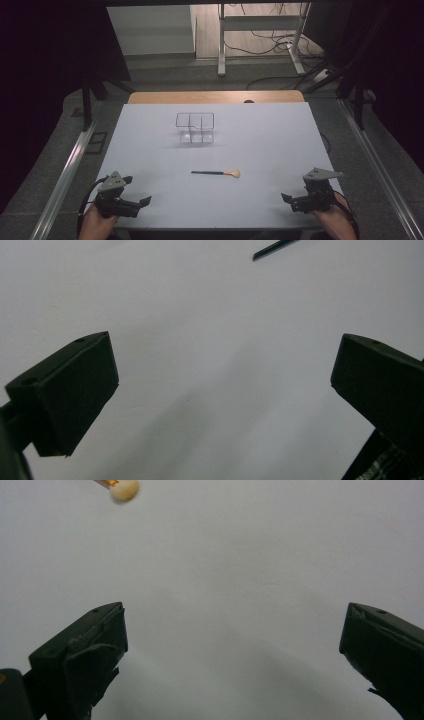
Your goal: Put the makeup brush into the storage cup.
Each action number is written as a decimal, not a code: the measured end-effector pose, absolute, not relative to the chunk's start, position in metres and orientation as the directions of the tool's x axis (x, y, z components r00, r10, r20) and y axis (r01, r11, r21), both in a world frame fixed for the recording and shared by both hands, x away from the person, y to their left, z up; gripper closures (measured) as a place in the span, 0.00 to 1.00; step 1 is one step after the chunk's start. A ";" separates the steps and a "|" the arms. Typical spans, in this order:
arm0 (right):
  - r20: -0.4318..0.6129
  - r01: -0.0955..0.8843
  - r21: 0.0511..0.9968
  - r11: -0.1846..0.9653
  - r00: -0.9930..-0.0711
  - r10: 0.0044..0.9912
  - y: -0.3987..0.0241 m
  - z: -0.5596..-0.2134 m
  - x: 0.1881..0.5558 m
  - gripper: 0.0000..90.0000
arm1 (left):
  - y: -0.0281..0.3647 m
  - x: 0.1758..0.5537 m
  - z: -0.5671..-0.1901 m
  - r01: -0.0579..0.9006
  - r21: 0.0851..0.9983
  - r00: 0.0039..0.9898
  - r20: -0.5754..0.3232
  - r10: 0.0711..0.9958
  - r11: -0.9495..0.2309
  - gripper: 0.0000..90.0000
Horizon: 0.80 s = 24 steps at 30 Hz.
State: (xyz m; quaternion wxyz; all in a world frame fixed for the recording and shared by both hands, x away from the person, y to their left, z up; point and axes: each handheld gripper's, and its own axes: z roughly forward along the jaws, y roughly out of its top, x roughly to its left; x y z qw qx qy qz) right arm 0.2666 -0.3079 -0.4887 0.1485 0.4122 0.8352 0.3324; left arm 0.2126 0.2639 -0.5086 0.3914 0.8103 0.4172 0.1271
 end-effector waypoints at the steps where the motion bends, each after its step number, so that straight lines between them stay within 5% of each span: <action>1: 0.026 0.590 0.678 0.439 -0.616 0.787 -0.308 -0.489 0.267 0.00 | 0.264 0.213 -0.509 0.577 0.739 0.618 -0.118 0.777 -0.347 0.00; 24: 0.036 0.566 0.700 0.436 -0.637 0.770 -0.303 -0.489 0.267 0.00 | 0.259 0.216 -0.507 0.608 0.712 0.613 -0.139 0.777 -0.352 0.00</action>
